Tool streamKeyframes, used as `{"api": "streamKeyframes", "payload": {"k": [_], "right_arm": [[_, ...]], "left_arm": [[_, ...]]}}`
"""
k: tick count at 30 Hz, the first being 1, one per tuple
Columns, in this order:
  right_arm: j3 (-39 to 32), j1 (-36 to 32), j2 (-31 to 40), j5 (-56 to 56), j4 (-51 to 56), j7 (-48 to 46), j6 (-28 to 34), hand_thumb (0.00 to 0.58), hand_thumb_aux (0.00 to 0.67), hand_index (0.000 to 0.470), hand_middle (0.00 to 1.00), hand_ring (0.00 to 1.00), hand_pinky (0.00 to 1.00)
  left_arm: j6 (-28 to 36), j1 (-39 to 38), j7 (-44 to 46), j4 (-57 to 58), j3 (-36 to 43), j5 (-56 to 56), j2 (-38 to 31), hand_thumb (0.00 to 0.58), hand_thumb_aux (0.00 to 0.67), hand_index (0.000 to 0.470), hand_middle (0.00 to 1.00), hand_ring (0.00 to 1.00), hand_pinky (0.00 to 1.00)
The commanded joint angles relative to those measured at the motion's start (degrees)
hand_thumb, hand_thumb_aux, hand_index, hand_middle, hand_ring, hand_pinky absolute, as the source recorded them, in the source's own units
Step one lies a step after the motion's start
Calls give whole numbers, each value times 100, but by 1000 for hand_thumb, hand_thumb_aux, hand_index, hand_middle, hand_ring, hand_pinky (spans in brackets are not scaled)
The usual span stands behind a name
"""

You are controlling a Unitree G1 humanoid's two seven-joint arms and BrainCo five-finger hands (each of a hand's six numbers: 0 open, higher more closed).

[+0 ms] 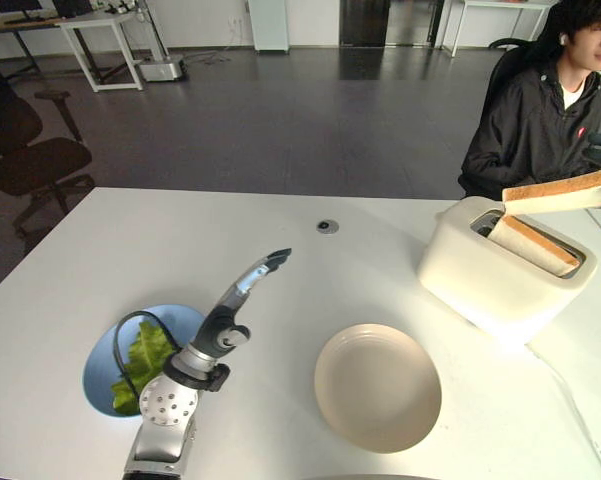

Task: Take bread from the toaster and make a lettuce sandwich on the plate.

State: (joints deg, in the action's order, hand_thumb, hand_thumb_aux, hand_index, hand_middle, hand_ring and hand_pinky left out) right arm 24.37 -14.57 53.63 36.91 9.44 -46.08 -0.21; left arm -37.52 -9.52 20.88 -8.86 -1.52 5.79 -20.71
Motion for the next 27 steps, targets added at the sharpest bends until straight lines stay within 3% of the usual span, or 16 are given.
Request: {"api": "streamKeyframes", "payload": {"k": [1,9,14,19,27], "right_arm": [[-26,-147,105,578,-509,-784,735,580,670,470,0,0,0],[-845,-563,-190,602,-1514,-1553,1226,580,670,470,0,0,0],[-2018,-406,-238,-121,-2294,-2408,996,580,670,470,0,0,0],[-3152,-673,-506,-1147,-2436,-2757,623,580,670,470,0,0,0],[-4534,-1254,-1202,-2786,-2100,-2611,288,580,670,470,0,0,0]], "left_arm": [[249,-218,105,-367,-473,149,-389,0,0,0,0,0,0],[49,-726,724,-108,-1681,125,-1582,0,0,0,0,0,0],[-549,-1208,943,655,-2220,-910,-2269,0,0,0,0,0,0],[-887,-1223,511,1313,-2416,-2243,-2626,0,0,0,0,0,0],[-712,-804,-849,1926,-2163,-4288,-3056,0,0,0,0,0,0]]}}
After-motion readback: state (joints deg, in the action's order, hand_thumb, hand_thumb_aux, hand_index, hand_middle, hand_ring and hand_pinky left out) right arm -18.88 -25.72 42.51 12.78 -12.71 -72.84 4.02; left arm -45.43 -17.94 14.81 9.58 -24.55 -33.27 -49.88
